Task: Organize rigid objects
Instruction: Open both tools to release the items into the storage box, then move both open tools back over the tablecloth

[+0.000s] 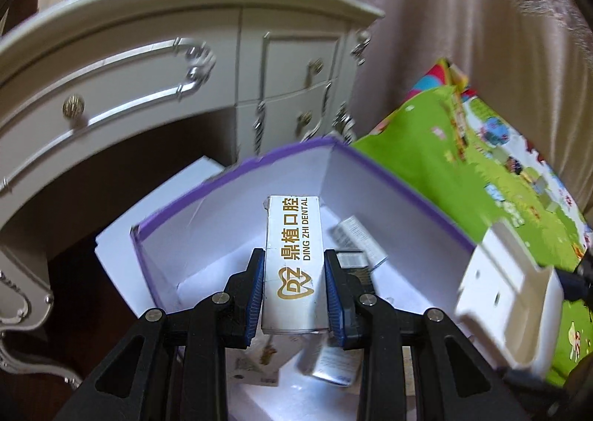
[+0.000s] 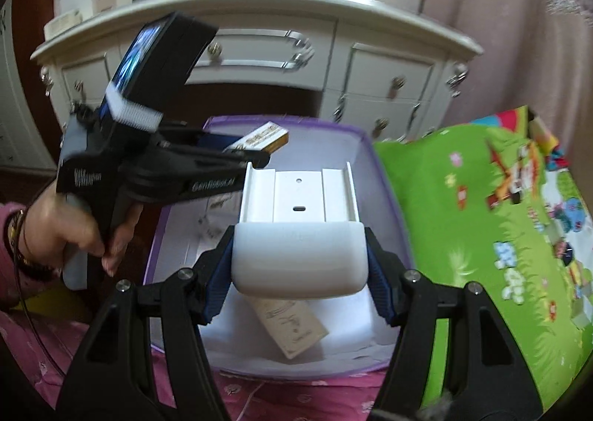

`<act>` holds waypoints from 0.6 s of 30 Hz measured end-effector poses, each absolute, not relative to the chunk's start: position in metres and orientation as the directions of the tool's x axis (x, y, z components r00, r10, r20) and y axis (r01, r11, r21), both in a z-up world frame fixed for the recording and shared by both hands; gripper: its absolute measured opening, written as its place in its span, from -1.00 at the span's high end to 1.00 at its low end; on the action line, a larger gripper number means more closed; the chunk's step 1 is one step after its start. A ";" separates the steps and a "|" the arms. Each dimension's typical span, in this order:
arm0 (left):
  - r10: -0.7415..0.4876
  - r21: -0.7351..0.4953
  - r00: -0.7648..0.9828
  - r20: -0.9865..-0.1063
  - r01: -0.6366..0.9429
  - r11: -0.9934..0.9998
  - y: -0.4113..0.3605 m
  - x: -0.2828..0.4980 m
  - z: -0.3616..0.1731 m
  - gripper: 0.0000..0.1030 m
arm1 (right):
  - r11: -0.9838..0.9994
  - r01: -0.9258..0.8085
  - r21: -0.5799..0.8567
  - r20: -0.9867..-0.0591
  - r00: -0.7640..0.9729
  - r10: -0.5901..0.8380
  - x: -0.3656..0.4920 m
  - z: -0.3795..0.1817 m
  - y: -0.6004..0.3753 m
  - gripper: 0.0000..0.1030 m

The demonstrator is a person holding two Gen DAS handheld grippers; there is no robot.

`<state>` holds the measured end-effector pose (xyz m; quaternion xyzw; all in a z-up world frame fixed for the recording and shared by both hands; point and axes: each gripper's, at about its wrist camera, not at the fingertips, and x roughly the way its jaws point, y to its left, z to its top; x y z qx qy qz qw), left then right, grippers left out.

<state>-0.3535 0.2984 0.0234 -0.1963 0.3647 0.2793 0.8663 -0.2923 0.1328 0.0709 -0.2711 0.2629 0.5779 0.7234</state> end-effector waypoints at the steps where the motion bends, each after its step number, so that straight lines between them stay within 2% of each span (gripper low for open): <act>1: 0.340 -0.132 0.565 -0.751 -0.634 0.762 0.301 -0.353 0.020 0.37 | 0.174 -0.981 -0.080 -0.702 0.180 0.689 -0.293 0.067 0.136 -0.30; 3: 0.356 -0.103 0.524 -0.774 -0.658 0.746 0.306 -0.350 0.014 0.35 | 0.137 -0.990 -0.041 -0.725 0.124 0.677 -0.294 0.055 0.142 -0.31; 5: 0.378 -0.069 0.471 -0.797 -0.693 0.717 0.312 -0.346 0.010 0.01 | 0.126 -0.992 -0.013 -0.730 0.096 0.677 -0.292 0.047 0.143 -0.34; 6: 0.390 -0.054 0.452 -0.802 -0.705 0.707 0.313 -0.345 0.009 -0.41 | 0.120 -0.993 0.022 -0.736 0.066 0.673 -0.287 0.043 0.144 -0.37; 7: 0.414 -0.032 0.433 -0.801 -0.722 0.692 0.313 -0.343 0.010 -0.68 | 0.123 -0.991 0.043 -0.735 0.052 0.676 -0.284 0.041 0.142 -0.38; 9: 0.483 0.020 0.417 -0.770 -0.741 0.672 0.308 -0.339 0.020 -0.69 | 0.156 -0.985 0.077 -0.718 0.054 0.694 -0.273 0.043 0.131 -0.40; 13: 0.500 0.061 0.465 -0.731 -0.685 0.726 0.281 -0.304 0.039 -0.71 | 0.267 -0.956 0.122 -0.667 0.120 0.735 -0.235 0.056 0.095 -0.56; 15: 0.447 0.034 0.530 -0.720 -0.617 0.786 0.261 -0.275 0.046 -0.78 | 0.353 -0.928 0.118 -0.658 0.193 0.728 -0.210 0.061 0.072 -0.58; 18: 0.289 -0.046 0.607 -0.740 -0.474 0.879 0.224 -0.224 0.046 -0.96 | 0.518 -0.852 0.072 -0.660 0.349 0.665 -0.157 0.061 0.027 -0.59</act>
